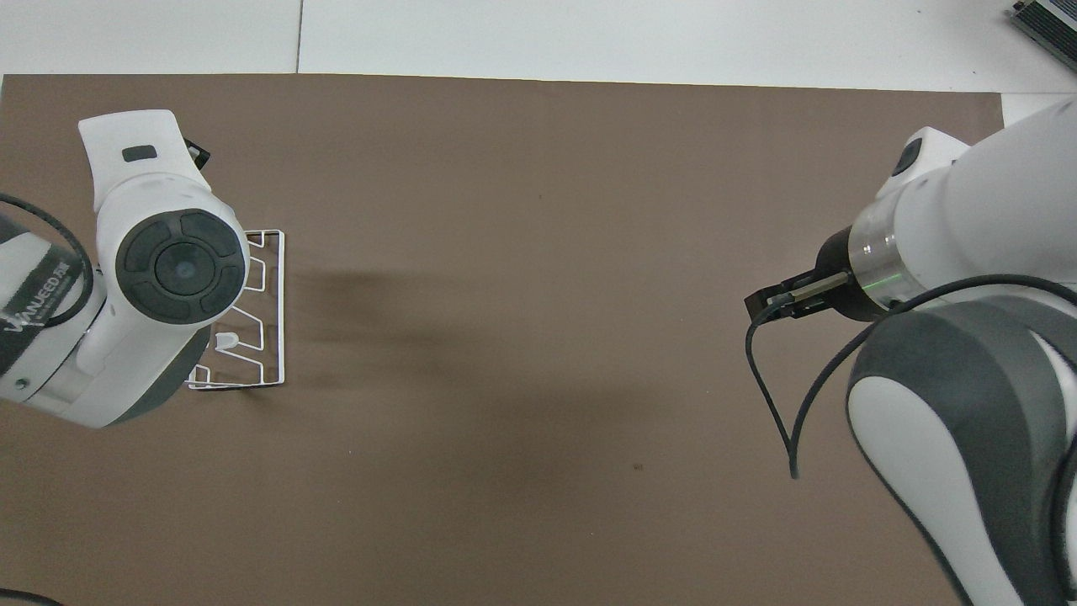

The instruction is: Hang cup on cup holder

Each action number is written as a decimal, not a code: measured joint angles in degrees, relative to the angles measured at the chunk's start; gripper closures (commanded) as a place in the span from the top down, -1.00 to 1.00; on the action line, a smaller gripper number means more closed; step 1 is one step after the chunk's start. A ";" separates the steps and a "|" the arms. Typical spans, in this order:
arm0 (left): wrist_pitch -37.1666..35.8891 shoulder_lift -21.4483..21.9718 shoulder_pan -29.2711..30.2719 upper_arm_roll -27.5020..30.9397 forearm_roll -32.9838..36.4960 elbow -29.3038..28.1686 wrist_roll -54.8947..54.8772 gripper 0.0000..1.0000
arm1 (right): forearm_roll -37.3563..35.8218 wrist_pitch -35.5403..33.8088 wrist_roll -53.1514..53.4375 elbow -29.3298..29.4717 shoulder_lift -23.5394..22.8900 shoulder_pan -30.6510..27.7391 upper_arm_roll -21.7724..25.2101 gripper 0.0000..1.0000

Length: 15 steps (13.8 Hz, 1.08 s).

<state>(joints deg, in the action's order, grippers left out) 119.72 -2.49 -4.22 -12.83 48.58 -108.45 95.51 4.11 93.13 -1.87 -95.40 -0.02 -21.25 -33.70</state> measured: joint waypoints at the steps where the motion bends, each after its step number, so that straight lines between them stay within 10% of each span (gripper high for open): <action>1: 0.18 -0.28 -0.10 -0.07 0.75 0.00 0.21 -1.00 | -0.02 -1.37 1.02 -0.02 0.26 -0.75 0.22 0.21; 15: 2.40 -1.44 -0.59 -0.14 5.59 -2.72 1.09 -1.00 | -1.27 0.09 6.39 -12.93 9.02 -1.62 0.45 0.51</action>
<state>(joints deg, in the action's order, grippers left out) 122.12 -3.92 -4.82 -12.97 54.17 -111.17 96.60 2.84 93.22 4.52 -108.33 9.00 -22.87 -33.25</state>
